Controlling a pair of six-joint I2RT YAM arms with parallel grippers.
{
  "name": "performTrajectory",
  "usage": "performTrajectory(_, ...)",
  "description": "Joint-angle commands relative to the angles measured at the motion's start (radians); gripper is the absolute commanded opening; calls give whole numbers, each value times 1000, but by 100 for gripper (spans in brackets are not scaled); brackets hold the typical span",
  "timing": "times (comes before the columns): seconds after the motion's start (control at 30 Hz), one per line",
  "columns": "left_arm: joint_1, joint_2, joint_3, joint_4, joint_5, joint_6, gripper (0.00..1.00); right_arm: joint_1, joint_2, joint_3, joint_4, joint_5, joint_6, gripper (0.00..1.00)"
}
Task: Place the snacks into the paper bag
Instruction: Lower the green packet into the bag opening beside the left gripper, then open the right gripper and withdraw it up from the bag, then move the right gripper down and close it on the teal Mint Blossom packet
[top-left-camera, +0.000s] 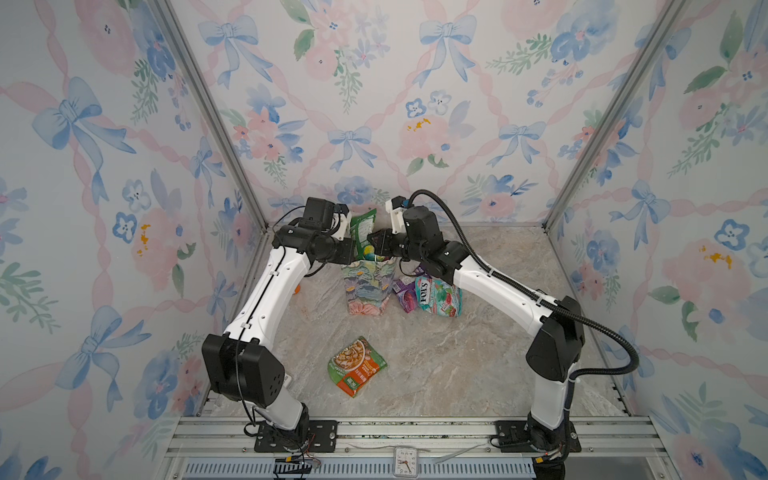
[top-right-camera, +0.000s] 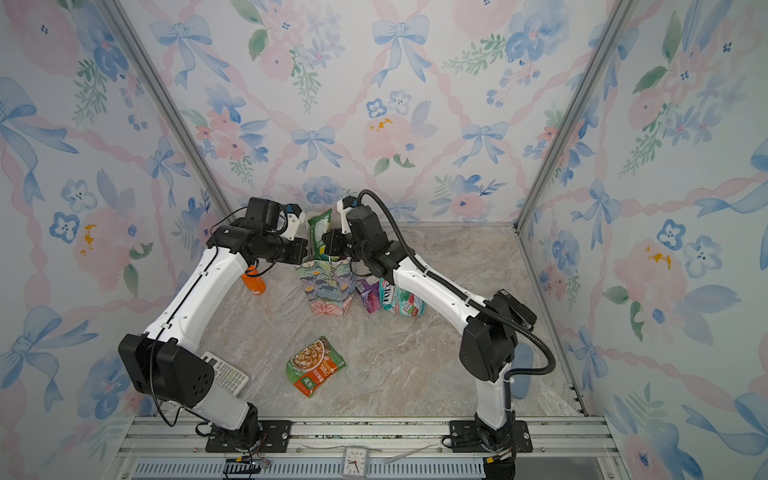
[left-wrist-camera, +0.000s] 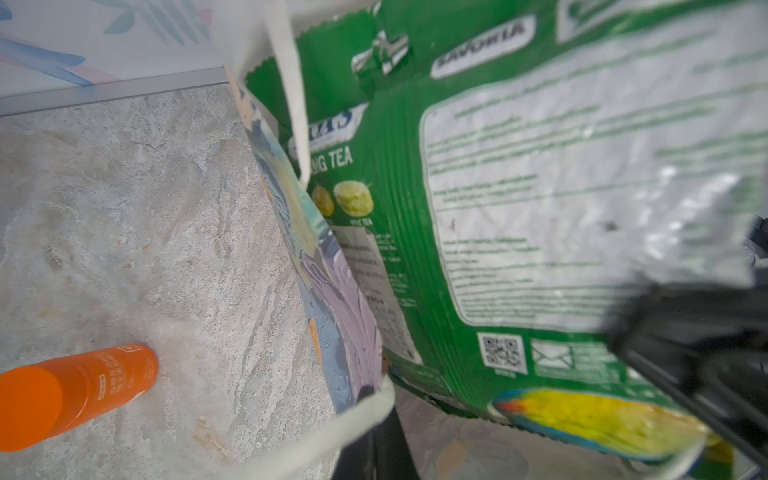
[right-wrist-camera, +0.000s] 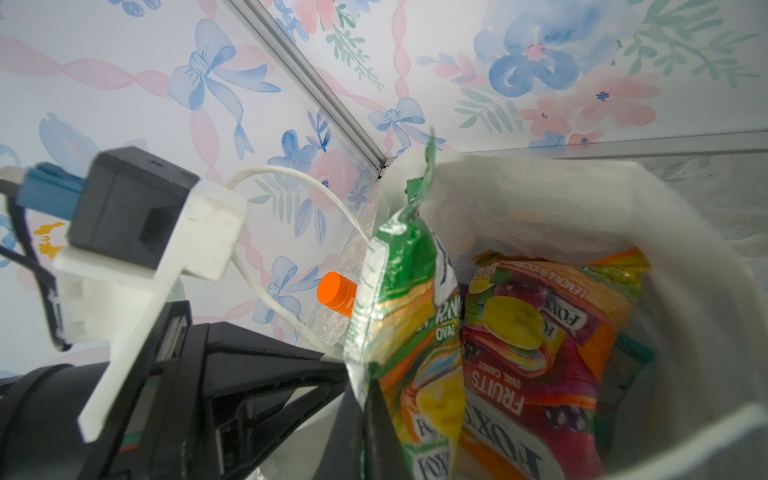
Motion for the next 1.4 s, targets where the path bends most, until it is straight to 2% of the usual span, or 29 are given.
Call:
performTrajectory(0.0,-9,-26,-10,11,-1,5,0,-22,-60,-15,61,11,4,34)
performTrajectory(0.03,-8,-25,-11,11,-1,8,0,-26,-70,-18,61,16,-5,48)
performTrajectory(0.1,-9,-25,-9,11,-3,9,0,-31,-91,-22,61,28,-19,65)
performTrajectory(0.17,-9,-25,-11,11,-8,11,0,-36,-115,-31,66,42,-61,75)
performTrajectory(0.37,-9,-21,-6,11,-19,18,0,-64,-192,-85,88,68,-107,94)
performTrajectory(0.6,-8,-11,-2,10,-49,30,0,-156,-320,-251,86,82,-110,97)
performTrajectory(0.97,-9,-3,-8,15,-121,35,0,-370,-510,-690,-17,67,-90,97)
performTrajectory(1.2,-9,-2,-12,29,-130,18,0,-454,-494,-868,-18,15,-76,97)
performTrajectory(1.37,-9,-2,-10,29,-117,14,0,-475,-410,-889,12,-50,-67,93)
